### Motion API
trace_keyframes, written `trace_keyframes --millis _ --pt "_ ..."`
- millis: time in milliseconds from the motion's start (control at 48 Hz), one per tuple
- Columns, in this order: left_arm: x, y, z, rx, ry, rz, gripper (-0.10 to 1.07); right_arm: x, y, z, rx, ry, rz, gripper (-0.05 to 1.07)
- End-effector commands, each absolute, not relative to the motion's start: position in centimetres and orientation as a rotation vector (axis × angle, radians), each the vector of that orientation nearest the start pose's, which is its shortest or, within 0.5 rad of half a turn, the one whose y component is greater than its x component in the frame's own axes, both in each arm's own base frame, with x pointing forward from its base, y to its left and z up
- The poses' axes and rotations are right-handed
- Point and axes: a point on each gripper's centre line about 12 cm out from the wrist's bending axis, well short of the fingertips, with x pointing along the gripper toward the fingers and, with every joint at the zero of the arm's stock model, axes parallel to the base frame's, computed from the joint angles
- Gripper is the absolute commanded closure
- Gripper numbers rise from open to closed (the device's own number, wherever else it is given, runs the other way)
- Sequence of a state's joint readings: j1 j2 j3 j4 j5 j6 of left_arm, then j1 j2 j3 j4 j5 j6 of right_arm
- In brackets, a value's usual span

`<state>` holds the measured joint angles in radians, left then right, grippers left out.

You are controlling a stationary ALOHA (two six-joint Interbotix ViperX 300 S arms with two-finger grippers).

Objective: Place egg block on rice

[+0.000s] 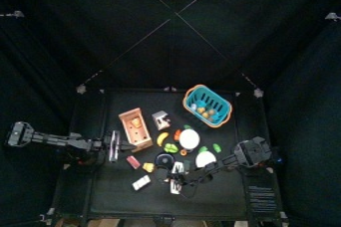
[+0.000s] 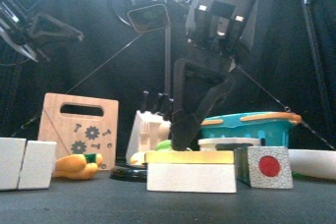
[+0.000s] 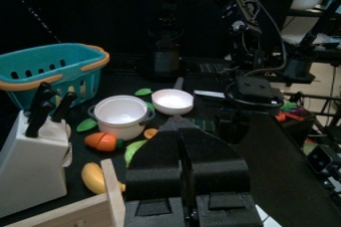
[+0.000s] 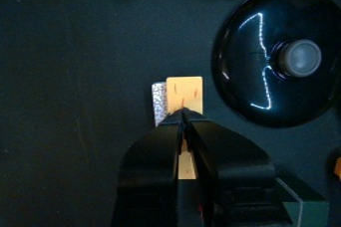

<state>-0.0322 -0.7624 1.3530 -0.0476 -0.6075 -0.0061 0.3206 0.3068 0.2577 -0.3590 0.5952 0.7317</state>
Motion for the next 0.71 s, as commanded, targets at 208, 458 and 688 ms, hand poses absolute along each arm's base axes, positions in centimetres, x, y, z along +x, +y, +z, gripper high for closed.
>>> trace_keyframes --millis 208,458,688 --pt "20.5 -0.3 22.5 -0.047 -0.035 -0.002 0.78 43.4 11.6 16.7 0.09 1.007 -0.117 0.52" --pt "20.5 -0.3 22.5 -0.049 -0.033 -0.002 0.78 42.8 11.0 18.7 0.085 0.978 -0.125 0.52" --pt "20.4 -0.3 22.3 -0.051 -0.028 -0.001 0.78 41.9 9.8 18.6 0.089 0.986 -0.148 0.52"
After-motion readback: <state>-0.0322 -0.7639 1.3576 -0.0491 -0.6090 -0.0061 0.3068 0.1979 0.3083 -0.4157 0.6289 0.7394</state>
